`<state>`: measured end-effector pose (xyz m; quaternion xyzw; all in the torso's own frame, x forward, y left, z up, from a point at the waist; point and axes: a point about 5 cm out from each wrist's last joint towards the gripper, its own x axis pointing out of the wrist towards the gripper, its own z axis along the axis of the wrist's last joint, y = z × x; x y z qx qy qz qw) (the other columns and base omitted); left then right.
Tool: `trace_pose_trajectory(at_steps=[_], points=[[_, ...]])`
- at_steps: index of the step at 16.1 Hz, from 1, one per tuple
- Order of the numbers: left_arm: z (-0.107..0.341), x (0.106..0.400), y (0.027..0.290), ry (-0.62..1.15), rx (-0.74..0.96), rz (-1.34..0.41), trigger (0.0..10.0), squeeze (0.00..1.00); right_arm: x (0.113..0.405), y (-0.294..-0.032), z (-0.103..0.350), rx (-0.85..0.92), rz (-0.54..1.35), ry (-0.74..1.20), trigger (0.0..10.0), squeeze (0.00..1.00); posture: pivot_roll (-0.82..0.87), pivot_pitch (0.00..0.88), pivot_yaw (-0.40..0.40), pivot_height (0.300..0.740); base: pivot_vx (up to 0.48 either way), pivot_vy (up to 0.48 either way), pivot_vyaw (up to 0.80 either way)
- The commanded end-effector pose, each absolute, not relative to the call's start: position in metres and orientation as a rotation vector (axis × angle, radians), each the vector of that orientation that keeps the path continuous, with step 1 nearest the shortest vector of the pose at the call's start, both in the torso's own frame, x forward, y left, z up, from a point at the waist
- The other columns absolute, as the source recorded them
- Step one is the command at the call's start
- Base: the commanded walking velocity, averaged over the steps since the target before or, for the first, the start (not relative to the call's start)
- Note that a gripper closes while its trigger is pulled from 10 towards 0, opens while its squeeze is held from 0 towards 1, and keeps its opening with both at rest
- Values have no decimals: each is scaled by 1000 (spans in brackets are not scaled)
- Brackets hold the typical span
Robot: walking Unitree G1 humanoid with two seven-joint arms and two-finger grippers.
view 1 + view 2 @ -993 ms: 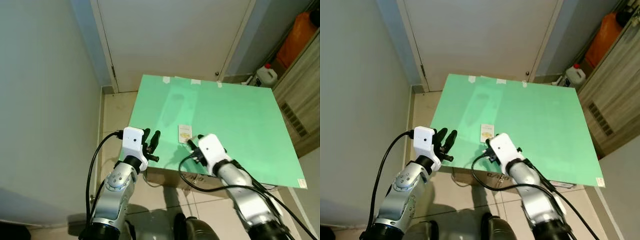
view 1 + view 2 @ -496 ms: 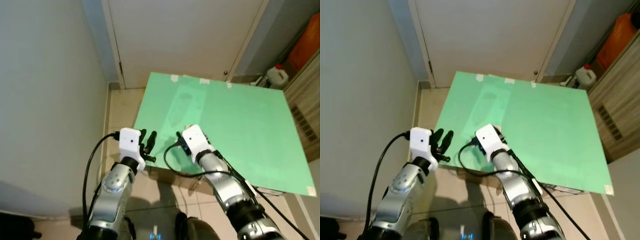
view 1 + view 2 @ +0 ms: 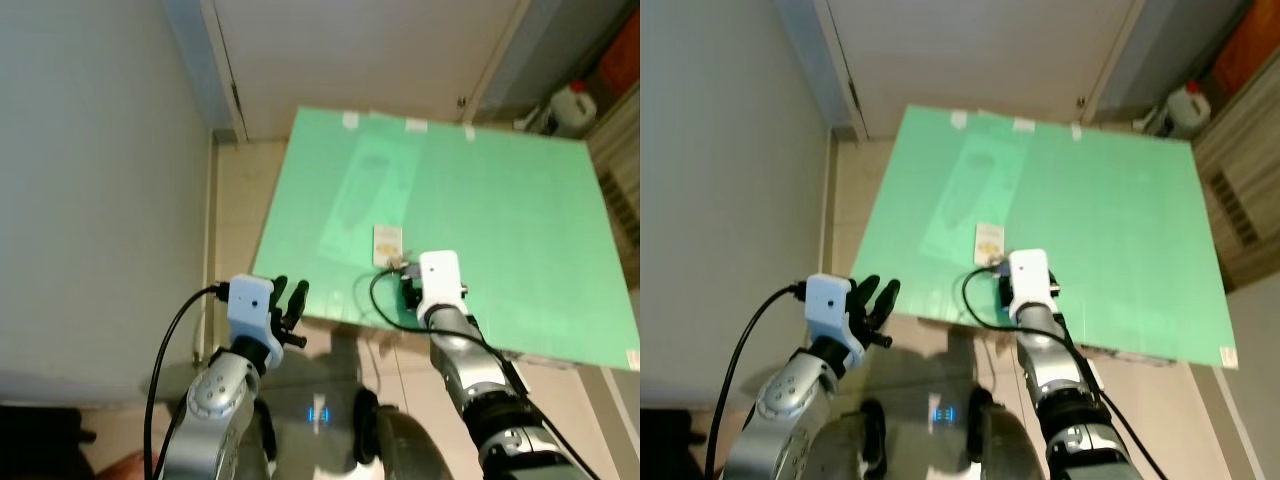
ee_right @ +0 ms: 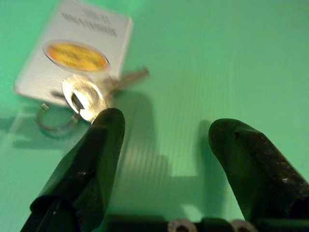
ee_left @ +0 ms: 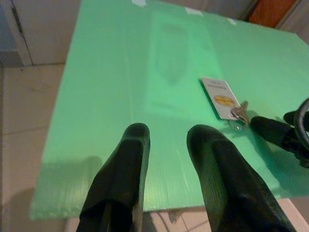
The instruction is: Hang keys on a hook
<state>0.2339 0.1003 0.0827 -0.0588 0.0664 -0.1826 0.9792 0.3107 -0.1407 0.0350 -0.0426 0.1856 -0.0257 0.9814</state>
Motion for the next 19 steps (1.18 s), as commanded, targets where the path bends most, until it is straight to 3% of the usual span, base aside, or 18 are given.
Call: trace_pose_trajectory(at_steps=[1,4,7,10,13,16,19], points=[[82,228,97,149,-115,-374,10000,0,308,-138,30,-15,-47,414,10000,0,70,385,2,740,0,0,0],[84,221,97,163,-122,-365,10000,0,316,-125,41,241,-22,375,10000,0,77,400,-10,740,0,0,0],[86,218,98,172,-126,-354,10000,0,327,-121,59,364,-12,296,10000,0,80,405,-18,740,0,0,0],[88,215,99,181,-130,-346,10000,0,335,-97,85,394,131,212,10000,0,80,411,-28,740,0,0,0],[89,215,97,184,-132,-345,10000,0,327,-70,80,219,272,256,10000,0,78,411,-31,740,0,0,0],[90,215,96,186,-135,-347,10000,0,326,-75,70,141,198,306,10000,0,77,410,-32,740,0,0,0],[90,215,95,189,-135,-353,10000,0,333,-78,96,293,228,182,10000,0,77,408,-29,740,0,0,0]])
